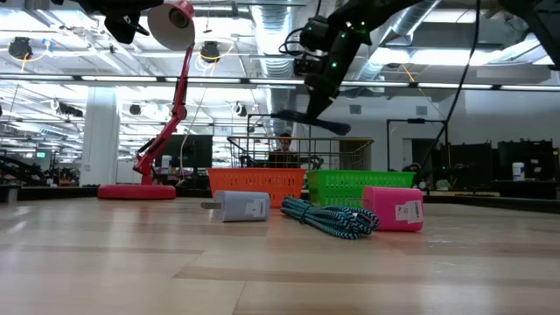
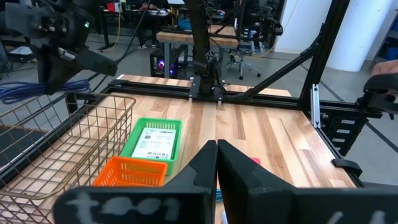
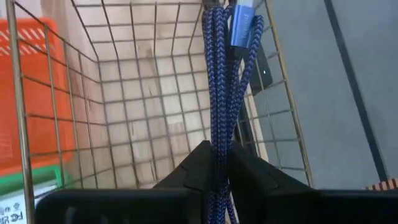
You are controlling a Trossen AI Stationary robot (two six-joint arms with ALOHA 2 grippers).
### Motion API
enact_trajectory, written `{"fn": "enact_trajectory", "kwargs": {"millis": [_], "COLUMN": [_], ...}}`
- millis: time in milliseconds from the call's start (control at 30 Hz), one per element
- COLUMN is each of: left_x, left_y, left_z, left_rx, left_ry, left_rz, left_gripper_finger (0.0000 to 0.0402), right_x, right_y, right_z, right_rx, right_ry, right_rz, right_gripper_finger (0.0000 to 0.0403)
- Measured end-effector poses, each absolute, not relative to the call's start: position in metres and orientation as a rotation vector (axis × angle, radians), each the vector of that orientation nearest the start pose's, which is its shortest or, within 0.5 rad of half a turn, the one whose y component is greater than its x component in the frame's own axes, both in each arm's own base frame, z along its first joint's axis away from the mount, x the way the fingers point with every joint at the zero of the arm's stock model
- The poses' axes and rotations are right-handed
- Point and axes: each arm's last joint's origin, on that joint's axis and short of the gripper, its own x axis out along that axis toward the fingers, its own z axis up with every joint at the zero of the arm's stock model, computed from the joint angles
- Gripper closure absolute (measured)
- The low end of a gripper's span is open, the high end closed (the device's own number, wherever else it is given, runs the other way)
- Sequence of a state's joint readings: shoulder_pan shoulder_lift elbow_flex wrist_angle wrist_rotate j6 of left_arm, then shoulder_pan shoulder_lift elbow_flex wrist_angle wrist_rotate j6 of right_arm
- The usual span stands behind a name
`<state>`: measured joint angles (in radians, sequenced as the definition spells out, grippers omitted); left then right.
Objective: Pick and place items into bin
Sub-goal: Put the purple charger cable into the wire basket, then put the blue charger cable into the wire basket
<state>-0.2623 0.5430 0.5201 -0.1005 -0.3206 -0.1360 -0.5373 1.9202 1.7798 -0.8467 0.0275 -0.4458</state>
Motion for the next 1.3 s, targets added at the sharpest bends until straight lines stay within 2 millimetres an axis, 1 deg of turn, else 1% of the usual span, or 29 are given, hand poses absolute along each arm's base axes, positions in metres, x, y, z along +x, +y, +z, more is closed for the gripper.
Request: {"fn": "enact_trajectory", "kwargs": {"millis": [200, 400, 500, 667, 767, 967, 1067, 1300], "left_x": [0.133, 0.133, 0.133, 0.132, 0.132, 0.132, 0.132, 0.132], "left_y": [-0.026, -0.026, -0.026, -0.026, -0.026, -0.026, -0.026, -0.026], "left_z": [0.283, 0.283, 0.283, 0.282, 0.280, 0.279, 0.278, 0.278], "left_rx": [-0.100, -0.060, -0.052, -0.050, -0.040, -0.036, -0.034, -0.051], "left_ry": [0.114, 0.115, 0.116, 0.124, 0.143, 0.156, 0.162, 0.162], "left_rz": [0.068, 0.066, 0.065, 0.066, 0.066, 0.066, 0.066, 0.067], "left_gripper_finger": [0.0401, 0.0401, 0.0402, 0.0401, 0.0401, 0.0402, 0.0401, 0.0401], "right_x": [0.363, 0.364, 0.368, 0.373, 0.377, 0.383, 0.387, 0.396], "right_y": [-0.207, -0.203, -0.195, -0.176, -0.160, -0.121, -0.098, -0.034], "right_z": [0.299, 0.300, 0.300, 0.297, 0.296, 0.291, 0.290, 0.289], "right_rx": [-0.192, -0.217, -0.207, -0.115, -0.028, 0.135, 0.200, 0.317], "right_ry": [1.017, 1.028, 1.036, 1.059, 1.065, 1.115, 1.133, 1.127], "right_rz": [-0.280, -0.293, -0.315, -0.336, -0.356, -0.383, -0.392, -0.387], "right_gripper_finger": [0.0326, 0.0298, 0.0291, 0.0289, 0.0289, 0.0290, 0.0290, 0.0286]}}
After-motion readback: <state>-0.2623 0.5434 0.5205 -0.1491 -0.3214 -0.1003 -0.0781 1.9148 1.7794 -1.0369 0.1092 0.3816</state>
